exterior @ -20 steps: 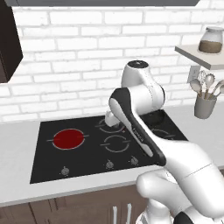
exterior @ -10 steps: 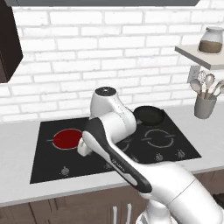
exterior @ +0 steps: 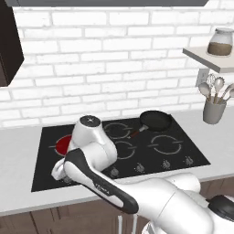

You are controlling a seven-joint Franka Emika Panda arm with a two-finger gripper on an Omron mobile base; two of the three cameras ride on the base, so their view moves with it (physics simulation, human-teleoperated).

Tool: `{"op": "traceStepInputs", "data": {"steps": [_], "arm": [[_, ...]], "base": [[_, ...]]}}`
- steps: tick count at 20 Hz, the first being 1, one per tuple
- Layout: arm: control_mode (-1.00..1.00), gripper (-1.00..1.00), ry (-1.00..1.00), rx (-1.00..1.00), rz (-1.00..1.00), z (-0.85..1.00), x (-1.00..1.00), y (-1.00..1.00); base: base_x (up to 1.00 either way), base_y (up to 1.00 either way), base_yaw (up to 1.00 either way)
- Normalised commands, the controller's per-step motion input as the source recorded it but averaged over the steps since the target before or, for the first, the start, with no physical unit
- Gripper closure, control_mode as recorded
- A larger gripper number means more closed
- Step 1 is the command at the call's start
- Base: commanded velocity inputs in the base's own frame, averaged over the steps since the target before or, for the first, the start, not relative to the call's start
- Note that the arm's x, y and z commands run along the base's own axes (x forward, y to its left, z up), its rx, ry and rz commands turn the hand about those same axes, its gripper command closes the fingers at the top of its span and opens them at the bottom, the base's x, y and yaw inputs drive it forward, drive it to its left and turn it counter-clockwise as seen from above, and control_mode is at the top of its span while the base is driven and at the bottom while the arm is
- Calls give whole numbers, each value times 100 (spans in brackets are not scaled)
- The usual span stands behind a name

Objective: Turn off the front left burner of the stove.

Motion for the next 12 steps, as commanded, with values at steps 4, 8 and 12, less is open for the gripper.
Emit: {"op": "traceStepInputs", "data": {"steps": [4,8,12], "arm": [[-100,-100,8,6,-22,-38,19,48],[-100,-100,21,0,-18,-10,39,0],[-100,-100,22,0,-23,0,61,0]], "base": [[0,0,0],[0,0,0],[0,0,0]]}}
